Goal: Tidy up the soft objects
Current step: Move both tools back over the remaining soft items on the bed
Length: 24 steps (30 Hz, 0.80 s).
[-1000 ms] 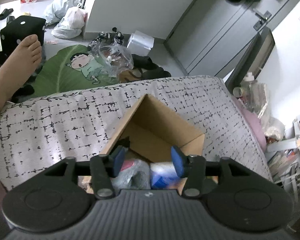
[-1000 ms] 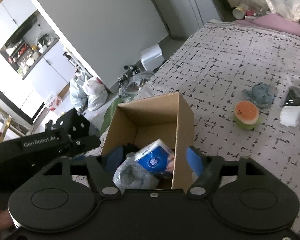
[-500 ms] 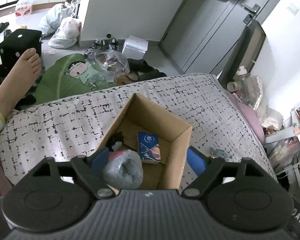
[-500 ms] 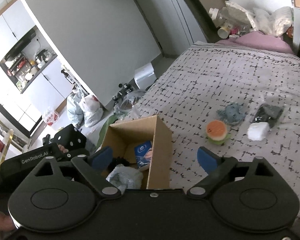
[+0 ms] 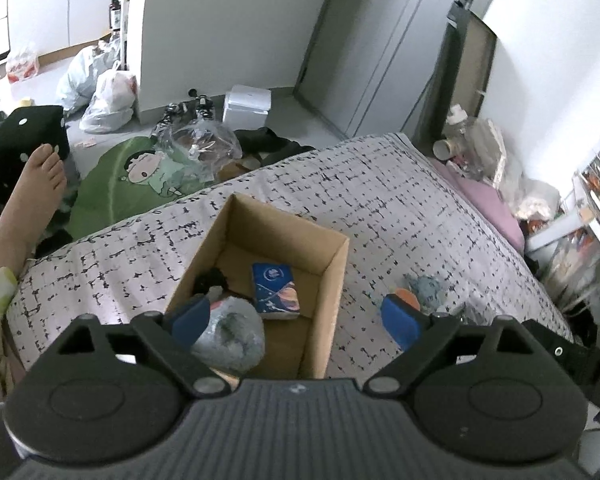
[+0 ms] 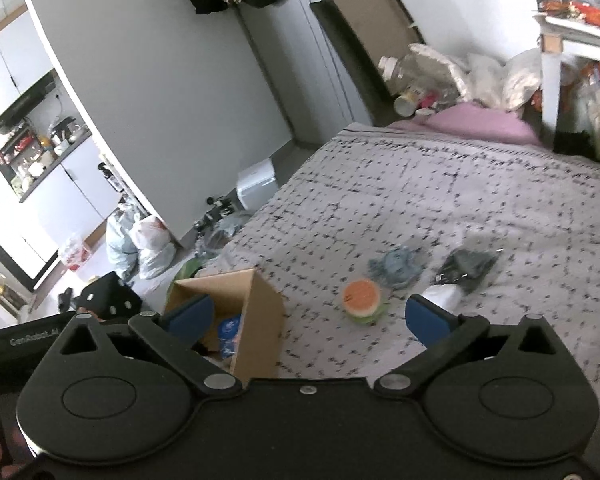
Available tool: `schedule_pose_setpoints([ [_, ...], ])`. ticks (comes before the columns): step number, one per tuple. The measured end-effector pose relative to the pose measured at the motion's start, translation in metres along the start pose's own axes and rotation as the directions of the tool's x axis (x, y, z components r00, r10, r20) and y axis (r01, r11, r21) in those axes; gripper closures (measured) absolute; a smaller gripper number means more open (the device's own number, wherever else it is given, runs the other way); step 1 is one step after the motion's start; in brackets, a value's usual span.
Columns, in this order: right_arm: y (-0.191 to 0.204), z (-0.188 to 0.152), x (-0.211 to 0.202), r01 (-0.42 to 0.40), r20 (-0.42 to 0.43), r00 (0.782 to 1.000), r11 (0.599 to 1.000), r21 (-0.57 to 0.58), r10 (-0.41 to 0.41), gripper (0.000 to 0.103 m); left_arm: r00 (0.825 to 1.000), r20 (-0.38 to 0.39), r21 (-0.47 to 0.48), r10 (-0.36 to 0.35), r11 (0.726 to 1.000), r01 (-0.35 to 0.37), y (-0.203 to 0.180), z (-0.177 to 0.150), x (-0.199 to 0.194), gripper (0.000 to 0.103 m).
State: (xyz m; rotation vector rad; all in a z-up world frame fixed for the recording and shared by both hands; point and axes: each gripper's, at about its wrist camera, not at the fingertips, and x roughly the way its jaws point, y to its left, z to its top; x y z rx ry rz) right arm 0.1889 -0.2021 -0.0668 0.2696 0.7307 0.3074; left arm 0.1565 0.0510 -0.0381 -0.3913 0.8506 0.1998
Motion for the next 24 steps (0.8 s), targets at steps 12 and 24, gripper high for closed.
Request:
schedule_pose_setpoints([
  [12, -0.036, 0.0, -0.019, 0.095, 0.038, 0.995, 0.995, -0.01, -0.095, 0.0, 1.0, 0.004, 0.085, -0.014, 0.996, 0.013, -0.037, -0.013, 0.004, 0.0],
  [24, -0.082, 0.005, -0.028, 0.108, 0.069, 0.991, 0.993, 0.056, -0.112, 0.0, 1.0, 0.001, 0.114, -0.03, 0.993, 0.03, -0.073, -0.025, 0.013, 0.0],
])
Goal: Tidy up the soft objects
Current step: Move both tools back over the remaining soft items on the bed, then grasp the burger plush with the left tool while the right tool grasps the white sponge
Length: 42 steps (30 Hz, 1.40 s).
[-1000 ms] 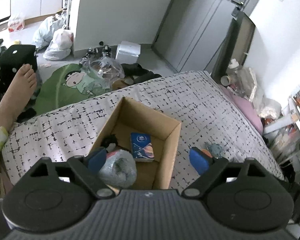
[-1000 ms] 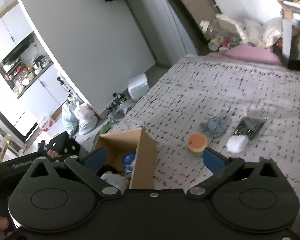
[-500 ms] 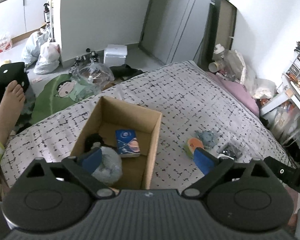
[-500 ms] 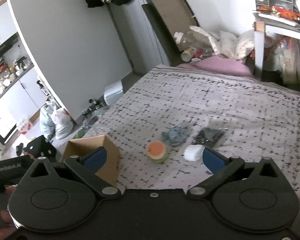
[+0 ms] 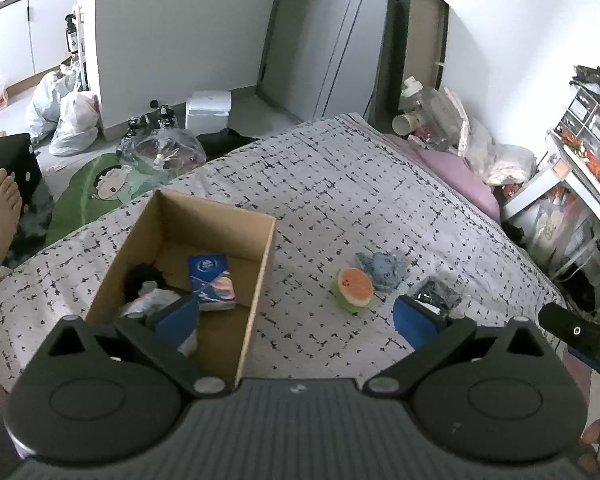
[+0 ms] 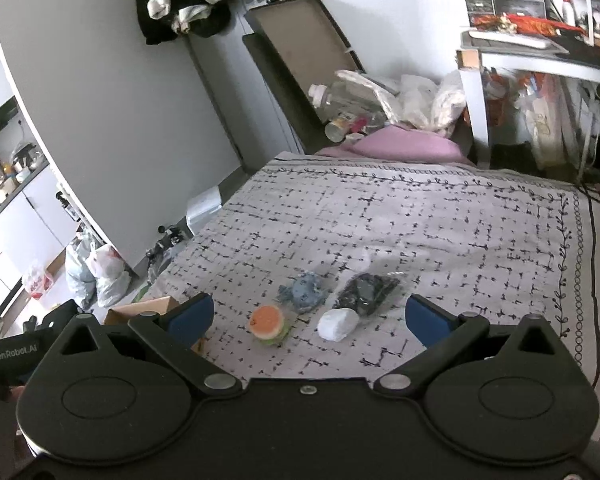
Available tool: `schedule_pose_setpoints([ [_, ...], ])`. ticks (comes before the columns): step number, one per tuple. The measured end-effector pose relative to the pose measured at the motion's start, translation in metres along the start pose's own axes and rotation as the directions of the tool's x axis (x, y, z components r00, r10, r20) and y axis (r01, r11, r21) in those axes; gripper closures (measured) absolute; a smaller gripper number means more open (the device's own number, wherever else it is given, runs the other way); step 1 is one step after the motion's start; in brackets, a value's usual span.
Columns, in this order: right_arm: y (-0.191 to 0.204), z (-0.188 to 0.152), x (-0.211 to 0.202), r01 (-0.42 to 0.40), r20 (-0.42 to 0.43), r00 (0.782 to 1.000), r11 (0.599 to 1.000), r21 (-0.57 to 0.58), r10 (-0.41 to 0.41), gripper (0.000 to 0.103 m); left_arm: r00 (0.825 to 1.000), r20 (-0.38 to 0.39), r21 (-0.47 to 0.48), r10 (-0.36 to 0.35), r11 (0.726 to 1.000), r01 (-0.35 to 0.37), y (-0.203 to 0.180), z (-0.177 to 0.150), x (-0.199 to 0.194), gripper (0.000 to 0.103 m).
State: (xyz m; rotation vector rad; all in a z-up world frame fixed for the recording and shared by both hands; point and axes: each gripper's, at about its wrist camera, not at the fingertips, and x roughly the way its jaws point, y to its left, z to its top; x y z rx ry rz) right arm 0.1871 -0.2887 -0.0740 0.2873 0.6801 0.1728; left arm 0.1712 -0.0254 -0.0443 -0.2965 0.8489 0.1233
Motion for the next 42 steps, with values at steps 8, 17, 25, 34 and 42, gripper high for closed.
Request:
schedule_pose_setpoints([
  [8, -0.032, -0.004, 0.012, -0.003, -0.037, 0.999, 0.998, 0.066, 0.005, 0.0, 0.999, -0.029, 0.032, -0.014, 0.999, 0.015, -0.024, -0.009, 0.014, 0.0],
  [17, -0.048, -0.012, 0.03, -0.006, -0.098, 0.995, 0.997, 0.074, 0.013, 0.0, 0.998, -0.069, 0.053, 0.004, 0.999, 0.0, -0.041, -0.016, 0.033, 0.0],
  [25, -0.063, -0.015, 0.047, -0.013, -0.118, 0.992, 0.987, 0.162, 0.032, 0.0, 0.993, -0.112, 0.084, 0.032, 0.996, -0.023, -0.052, -0.017, 0.054, 0.0],
  [34, -0.078, -0.019, 0.075, -0.008, -0.174, 0.983, 0.963, 0.27, 0.057, 0.006, 0.992, -0.122, 0.051, 0.04, 0.998, -0.034, -0.058, -0.011, 0.079, 0.001],
  [42, -0.089, -0.023, 0.102, -0.021, -0.21, 0.972, 0.926, 0.377, 0.108, 0.015, 0.993, -0.12, 0.027, -0.003, 1.0, 0.006, -0.06, -0.005, 0.103, 0.003],
])
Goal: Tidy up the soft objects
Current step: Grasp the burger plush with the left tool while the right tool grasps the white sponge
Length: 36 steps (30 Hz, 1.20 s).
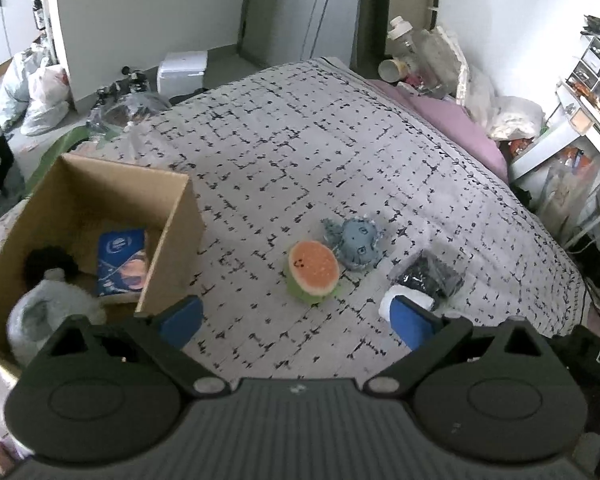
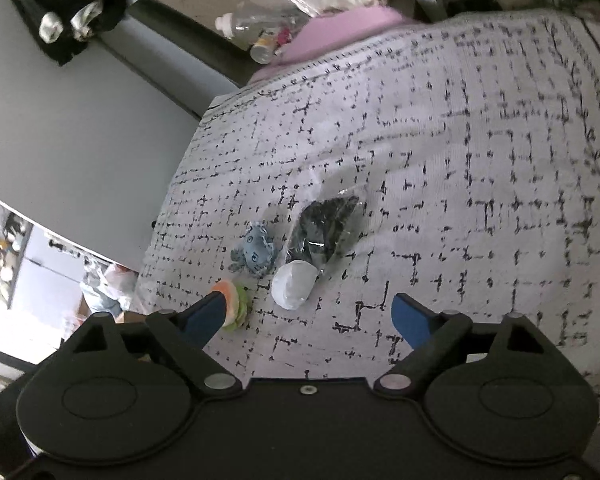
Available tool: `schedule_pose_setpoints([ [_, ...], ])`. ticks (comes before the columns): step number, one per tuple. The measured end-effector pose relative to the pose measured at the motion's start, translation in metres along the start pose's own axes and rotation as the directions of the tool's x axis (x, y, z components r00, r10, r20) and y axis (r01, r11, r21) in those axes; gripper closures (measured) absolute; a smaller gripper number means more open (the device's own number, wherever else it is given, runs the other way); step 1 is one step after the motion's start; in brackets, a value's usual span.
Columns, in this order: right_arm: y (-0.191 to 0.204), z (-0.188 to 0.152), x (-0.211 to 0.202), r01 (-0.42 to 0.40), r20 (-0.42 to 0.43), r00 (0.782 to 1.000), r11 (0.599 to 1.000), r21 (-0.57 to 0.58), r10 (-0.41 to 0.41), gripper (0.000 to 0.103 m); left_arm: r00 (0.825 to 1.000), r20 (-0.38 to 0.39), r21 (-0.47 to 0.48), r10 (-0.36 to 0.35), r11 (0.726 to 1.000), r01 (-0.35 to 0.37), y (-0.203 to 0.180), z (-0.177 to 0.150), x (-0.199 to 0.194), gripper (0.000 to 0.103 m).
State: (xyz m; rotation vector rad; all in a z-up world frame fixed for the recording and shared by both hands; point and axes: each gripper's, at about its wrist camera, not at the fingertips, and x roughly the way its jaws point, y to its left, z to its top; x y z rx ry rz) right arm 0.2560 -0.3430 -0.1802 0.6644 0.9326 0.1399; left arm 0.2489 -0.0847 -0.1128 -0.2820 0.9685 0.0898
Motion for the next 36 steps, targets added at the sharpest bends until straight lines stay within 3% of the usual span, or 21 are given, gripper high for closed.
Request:
schedule_pose_setpoints([
  [4, -0.005, 0.002, 0.013, -0.031, -0.029, 0.999, 0.998, 0.05, 0.033, 0.02, 1.0, -0.001, -0.012, -0.014, 1.0, 0.014, 0.001, 0.002, 0.013, 0.003],
  [12, -0.013, 0.007, 0.045, -0.056, -0.074, 0.995, 0.987, 0.153, 0.069, 0.041, 0.999, -0.018, -0.033, -0.041, 0.999, 0.04, -0.002, 0.01, 0.042, 0.008],
  [26, -0.015, 0.006, 0.081, -0.057, -0.113, 0.99, 0.973, 0.223, 0.084, 0.052, 0.996, -0.069, -0.097, -0.056, 0.994, 0.049, 0.001, 0.017, 0.09, 0.015],
  [32, -0.014, 0.007, 0.095, -0.049, -0.12, 0.99, 0.97, 0.237, 0.079, 0.061, 0.994, -0.085, -0.109, -0.069, 0.992, 0.059, 0.002, 0.015, 0.107, 0.016],
  [36, -0.013, 0.007, 0.101, -0.038, -0.122, 0.99, 0.97, 0.24, 0.069, 0.063, 0.992, -0.104, -0.115, -0.073, 0.991, 0.061, 0.002, 0.015, 0.118, 0.024],
])
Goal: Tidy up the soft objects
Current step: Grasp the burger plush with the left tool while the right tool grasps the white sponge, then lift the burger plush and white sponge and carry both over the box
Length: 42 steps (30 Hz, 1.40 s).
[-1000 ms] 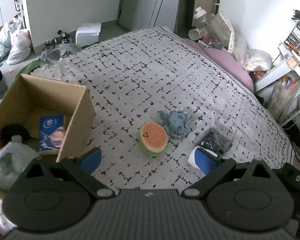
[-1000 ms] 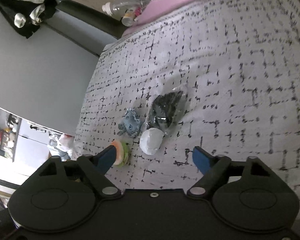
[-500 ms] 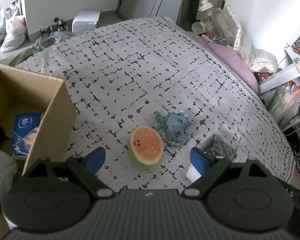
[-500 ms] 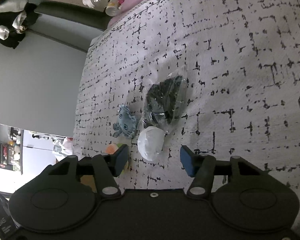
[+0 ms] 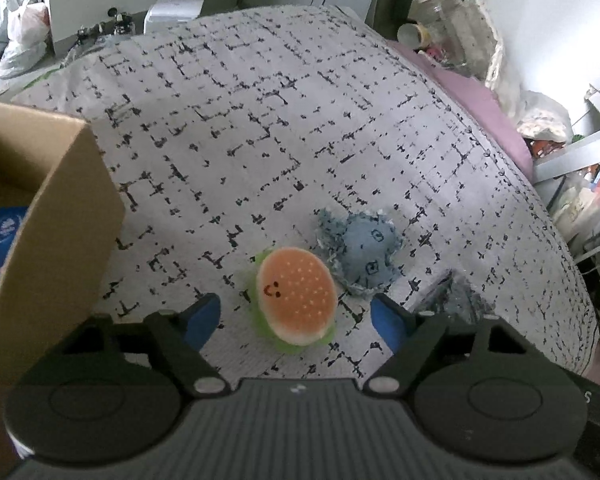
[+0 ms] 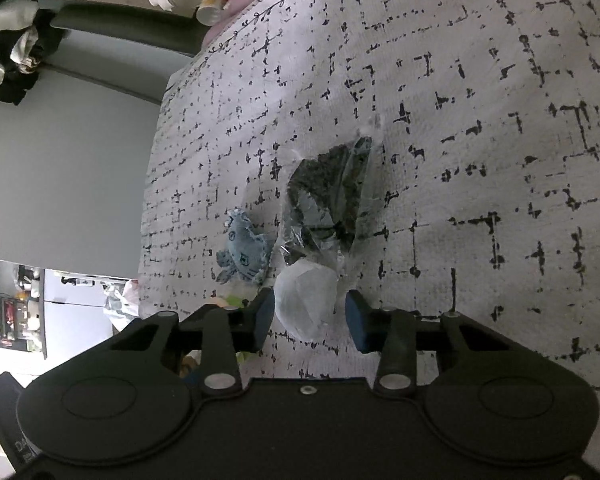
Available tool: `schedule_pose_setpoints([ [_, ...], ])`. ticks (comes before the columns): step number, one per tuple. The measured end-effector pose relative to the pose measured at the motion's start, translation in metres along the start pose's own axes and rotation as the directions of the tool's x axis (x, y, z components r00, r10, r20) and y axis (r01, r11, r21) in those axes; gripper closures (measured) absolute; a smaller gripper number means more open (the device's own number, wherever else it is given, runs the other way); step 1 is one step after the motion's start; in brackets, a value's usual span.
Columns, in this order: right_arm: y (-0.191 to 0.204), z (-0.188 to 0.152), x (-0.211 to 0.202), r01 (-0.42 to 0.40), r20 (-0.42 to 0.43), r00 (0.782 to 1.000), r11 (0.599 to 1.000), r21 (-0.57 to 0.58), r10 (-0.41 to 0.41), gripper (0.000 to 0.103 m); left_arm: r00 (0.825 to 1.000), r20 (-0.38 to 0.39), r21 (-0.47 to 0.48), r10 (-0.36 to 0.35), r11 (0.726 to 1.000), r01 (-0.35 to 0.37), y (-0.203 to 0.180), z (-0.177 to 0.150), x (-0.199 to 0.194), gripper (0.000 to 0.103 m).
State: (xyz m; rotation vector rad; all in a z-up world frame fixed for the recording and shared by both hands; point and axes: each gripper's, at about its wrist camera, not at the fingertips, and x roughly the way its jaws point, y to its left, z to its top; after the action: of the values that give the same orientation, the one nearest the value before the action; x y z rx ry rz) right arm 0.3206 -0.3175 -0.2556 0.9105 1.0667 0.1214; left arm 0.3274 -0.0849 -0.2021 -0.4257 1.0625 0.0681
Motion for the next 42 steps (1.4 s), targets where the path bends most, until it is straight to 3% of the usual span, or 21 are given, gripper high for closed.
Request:
schedule_pose_setpoints([
  [6, 0.002, -0.001, 0.003, 0.013, 0.007, 1.0, 1.0, -0.022, -0.013, 0.069, 1.0, -0.021, -0.004, -0.001, 1.0, 0.001, 0.0, 0.002, 0.013, 0.035],
  [10, 0.006, -0.004, 0.001, 0.022, 0.021, 1.0, 0.998, -0.059, -0.021, 0.07, 0.999, -0.034, -0.04, -0.01, 0.999, 0.009, 0.006, 0.002, 0.014, 0.059],
  [13, 0.009, -0.007, -0.001, 0.018, 0.024, 1.0, 0.997, -0.075, -0.016, 0.071, 0.999, -0.031, -0.053, -0.021, 0.998, 0.019, 0.008, 0.0, 0.01, 0.065],
  [28, 0.011, -0.033, -0.046, -0.046, 0.07, 0.996, 0.996, -0.082, 0.052, 0.071, 0.997, 0.048, -0.018, -0.053, 0.998, 0.054, 0.005, -0.014, -0.059, 0.068],
  [37, 0.024, -0.05, -0.079, -0.092, 0.102, 0.989, 0.984, -0.15, 0.108, 0.071, 0.996, 0.08, -0.003, -0.045, 0.999, 0.045, 0.01, -0.026, -0.103, 0.068],
  [42, 0.031, -0.056, -0.096, -0.078, 0.136, 0.985, 0.979, -0.186, 0.104, 0.071, 0.994, 0.099, -0.003, -0.049, 0.999, 0.049, 0.014, -0.032, -0.123, 0.068],
])
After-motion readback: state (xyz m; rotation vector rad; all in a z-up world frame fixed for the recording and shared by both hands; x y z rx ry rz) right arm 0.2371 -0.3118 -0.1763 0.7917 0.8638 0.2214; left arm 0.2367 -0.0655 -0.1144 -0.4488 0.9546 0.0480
